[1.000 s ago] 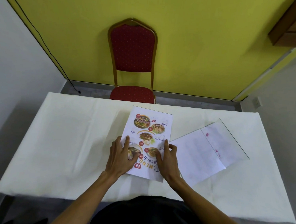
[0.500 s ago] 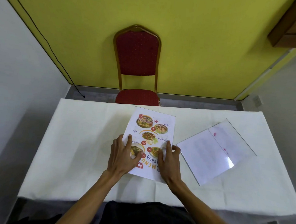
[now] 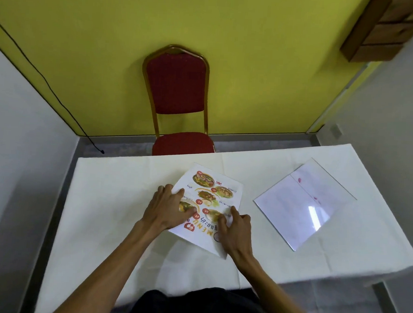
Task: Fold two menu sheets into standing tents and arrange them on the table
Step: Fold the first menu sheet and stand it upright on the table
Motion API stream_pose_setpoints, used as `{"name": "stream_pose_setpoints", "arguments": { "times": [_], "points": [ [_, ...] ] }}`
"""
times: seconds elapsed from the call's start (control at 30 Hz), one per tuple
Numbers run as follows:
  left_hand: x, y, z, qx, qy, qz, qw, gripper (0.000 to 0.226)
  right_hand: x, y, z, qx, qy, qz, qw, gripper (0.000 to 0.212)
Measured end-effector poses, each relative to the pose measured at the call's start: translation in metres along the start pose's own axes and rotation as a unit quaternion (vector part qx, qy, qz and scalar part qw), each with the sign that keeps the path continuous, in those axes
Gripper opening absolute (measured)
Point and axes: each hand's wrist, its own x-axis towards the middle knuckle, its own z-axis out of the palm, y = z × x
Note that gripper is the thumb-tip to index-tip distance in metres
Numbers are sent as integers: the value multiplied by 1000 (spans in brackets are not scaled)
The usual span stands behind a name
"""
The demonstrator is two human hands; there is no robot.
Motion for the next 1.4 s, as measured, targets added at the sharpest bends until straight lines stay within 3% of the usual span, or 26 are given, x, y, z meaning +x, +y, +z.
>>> {"name": "stream_pose_setpoints", "arguments": {
  "times": [0.3,0.43,0.57,0.73,0.87,1.0,1.1,1.17,1.23,1.3,1.4],
  "points": [
    [49,-18,-71,119,-100,90,984,81,-24,-35,14,77,13,6,997,49],
    [65,-5,-94,143,-95,119,978,71,-30,-41,17,125,12,48,991,62],
    [77,15,-111,151,-120,128,973,66,-24,-41,6,190,25,71,979,50],
    [81,22,-119,126,-145,164,968,85,-3,-38,-2,229,10,110,967,44],
    [77,17,-119,148,-95,225,958,105,11,-42,-11,240,18,116,964,45],
    [74,5,-113,157,2,332,930,97,17,-41,-16,233,-1,112,966,47],
    [83,0,-106,159,64,383,908,83,18,-41,-27,140,-29,71,987,63],
    [87,3,-105,181,98,381,901,81,16,-44,-39,110,-20,0,994,59],
    [86,8,-105,196,126,361,903,83,12,-44,-50,124,-48,-104,986,45],
    [83,13,-101,198,138,336,910,83,13,-45,-59,91,-84,-196,973,59],
    [75,15,-90,163,153,284,933,85,24,-42,-60,45,-83,-258,962,52]
  ]
}}
